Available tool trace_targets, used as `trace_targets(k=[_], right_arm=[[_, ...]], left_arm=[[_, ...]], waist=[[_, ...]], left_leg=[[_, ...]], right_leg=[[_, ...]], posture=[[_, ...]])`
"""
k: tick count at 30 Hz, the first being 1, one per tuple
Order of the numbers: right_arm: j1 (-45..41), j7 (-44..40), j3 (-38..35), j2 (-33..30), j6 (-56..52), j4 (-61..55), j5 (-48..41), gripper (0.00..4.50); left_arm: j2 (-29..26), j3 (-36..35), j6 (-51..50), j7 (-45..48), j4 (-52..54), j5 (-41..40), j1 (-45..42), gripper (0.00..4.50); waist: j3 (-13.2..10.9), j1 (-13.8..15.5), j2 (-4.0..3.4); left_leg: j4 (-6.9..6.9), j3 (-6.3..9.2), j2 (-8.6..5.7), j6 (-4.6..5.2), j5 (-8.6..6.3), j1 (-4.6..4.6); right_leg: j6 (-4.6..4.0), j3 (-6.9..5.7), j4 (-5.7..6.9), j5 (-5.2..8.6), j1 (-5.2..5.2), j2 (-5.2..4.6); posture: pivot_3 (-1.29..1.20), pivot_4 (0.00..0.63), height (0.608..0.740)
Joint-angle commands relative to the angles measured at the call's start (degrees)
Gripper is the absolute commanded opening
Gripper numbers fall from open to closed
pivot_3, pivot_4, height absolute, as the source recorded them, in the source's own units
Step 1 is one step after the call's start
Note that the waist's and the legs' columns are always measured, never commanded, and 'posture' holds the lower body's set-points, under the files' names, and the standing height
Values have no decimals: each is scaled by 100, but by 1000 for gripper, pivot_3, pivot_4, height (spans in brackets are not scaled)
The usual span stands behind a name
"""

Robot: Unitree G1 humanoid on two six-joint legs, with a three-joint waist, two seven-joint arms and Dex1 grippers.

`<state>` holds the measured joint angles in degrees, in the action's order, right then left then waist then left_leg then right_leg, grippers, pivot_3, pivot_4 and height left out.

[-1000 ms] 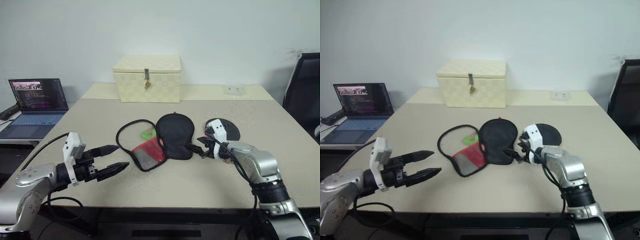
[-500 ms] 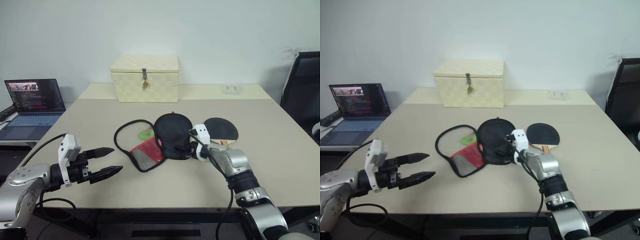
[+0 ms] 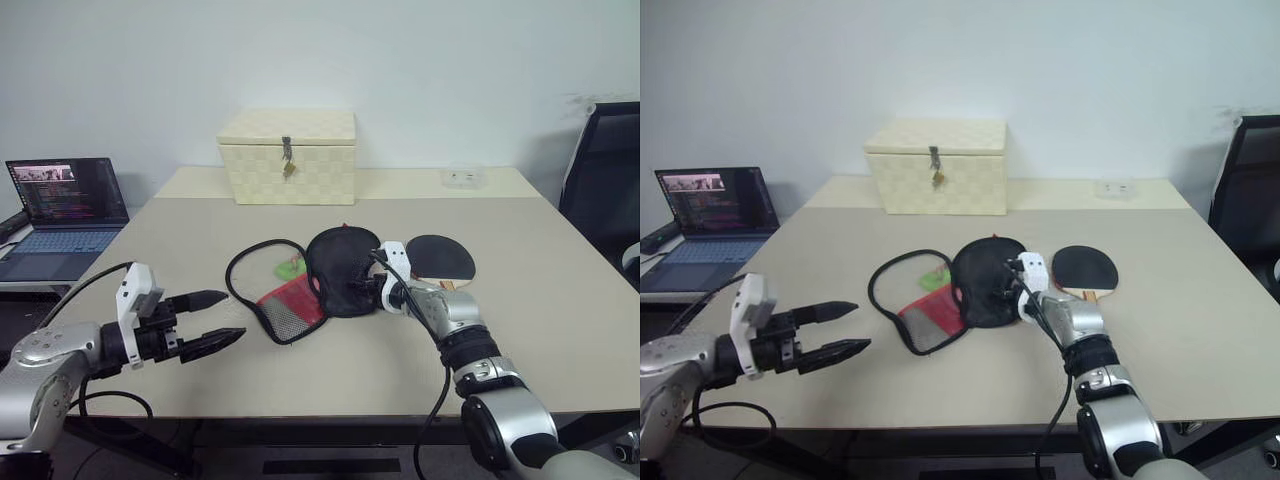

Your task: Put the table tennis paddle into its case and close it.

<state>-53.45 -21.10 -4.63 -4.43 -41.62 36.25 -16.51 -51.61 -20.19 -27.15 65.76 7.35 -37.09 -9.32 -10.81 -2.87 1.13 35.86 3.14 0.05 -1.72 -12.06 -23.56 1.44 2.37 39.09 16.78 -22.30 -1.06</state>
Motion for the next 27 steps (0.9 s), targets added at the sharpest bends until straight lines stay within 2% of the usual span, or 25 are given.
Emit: trace_targets(k=[1, 2, 10, 16, 23, 24, 27], right_arm=[[38, 125, -250, -125, -185, -362, -137, 294], [94, 177, -317, -167, -265, -456, -169, 26], [758, 763, -913, -309, -1056, -1715, -495, 26], [1302, 1141, -1123, -170, -1568, -2696, -733, 26], [1065, 928, -773, -297, -1205, -2465, -612, 26], [996, 885, -728, -335, -1129, -2416, -582, 457], [842, 717, -562, -536, -966, -2431, -487, 1280]], left_arm=[[-137, -17, 134, 90, -85, 59, -249, 4500], [-143, 30, 146, 117, -156, 82, -353, 4500], [-191, 432, 47, 244, -492, 228, -1167, 4500], [-219, 600, -48, 291, -574, 285, -1482, 4500], [-174, 735, -66, 306, -612, 340, -1635, 4500], [-167, 740, -64, 306, -611, 347, -1638, 4500], [-159, 736, -62, 306, -580, 346, -1607, 4500]], waist=[[0, 0, 0], [0, -1, 0], [0, 6, 0], [0, -14, 0], [0, -35, 0], [0, -38, 0], [-1, -37, 0]], left_leg=[[0, -2, 0, 0, 0, 0], [0, -1, -1, 0, 0, 0], [1, 0, -3, 0, 0, -12], [1, 0, -3, 0, 0, -20], [2, -6, -3, 0, 0, -20], [2, -7, -2, 0, 0, -19], [1, -7, -3, 0, 0, -21]], right_leg=[[0, 2, 0, 0, 0, 0], [0, 0, 0, 0, 0, 0], [0, -6, -1, 0, -3, 0], [1, -5, -1, 0, -9, 1], [1, -6, 0, 0, -10, 4], [1, -6, 0, 0, -10, 4], [1, -6, -1, 0, -11, 4]], posture=[[0, 150, 740], [0, 150, 740], [0, 150, 740], [0, 150, 740], [0, 150, 740], [0, 150, 740], [0, 150, 740]])
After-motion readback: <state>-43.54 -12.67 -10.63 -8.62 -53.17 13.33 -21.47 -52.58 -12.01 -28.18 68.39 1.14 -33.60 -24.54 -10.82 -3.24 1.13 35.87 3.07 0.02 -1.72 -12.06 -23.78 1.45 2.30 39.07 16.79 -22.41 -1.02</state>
